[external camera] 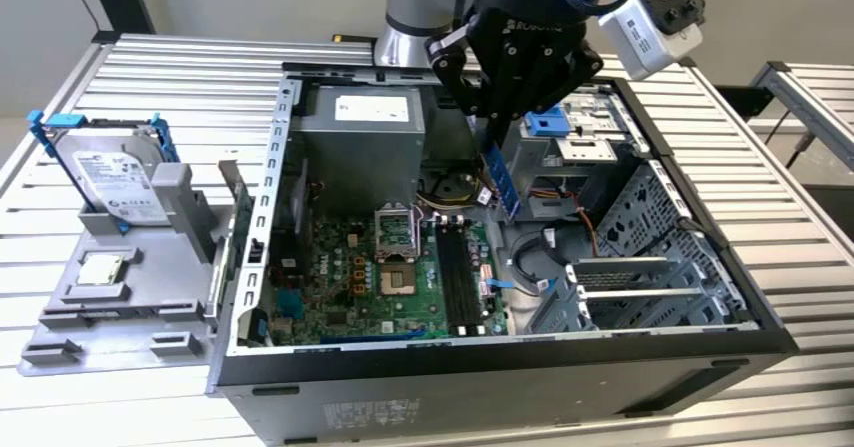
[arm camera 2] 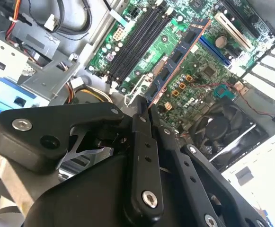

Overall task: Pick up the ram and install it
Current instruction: 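Insert the ram into the slot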

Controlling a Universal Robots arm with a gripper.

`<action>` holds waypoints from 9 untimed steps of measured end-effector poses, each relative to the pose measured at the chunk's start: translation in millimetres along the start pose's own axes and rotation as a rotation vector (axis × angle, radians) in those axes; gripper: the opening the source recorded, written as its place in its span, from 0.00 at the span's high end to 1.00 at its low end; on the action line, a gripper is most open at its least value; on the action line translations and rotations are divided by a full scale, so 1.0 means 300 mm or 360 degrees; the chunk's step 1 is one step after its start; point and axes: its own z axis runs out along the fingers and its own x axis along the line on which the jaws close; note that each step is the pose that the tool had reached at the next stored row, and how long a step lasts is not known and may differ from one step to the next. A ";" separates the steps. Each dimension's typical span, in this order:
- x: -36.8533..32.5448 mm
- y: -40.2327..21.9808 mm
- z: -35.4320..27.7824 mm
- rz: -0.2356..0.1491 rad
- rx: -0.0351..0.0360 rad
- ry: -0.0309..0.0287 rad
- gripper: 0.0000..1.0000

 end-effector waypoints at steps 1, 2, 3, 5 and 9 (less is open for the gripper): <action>0.000 0.000 0.000 0.0000 0.0000 0.00000 1.00; 0.000 0.000 0.000 0.0000 0.0000 -0.00001 1.00; 0.000 0.000 0.000 0.0000 0.0000 -0.00001 1.00; -0.002 -0.001 0.002 0.0000 0.0000 0.00000 1.00; -0.017 -0.006 0.009 0.0002 -0.0001 -0.00002 1.00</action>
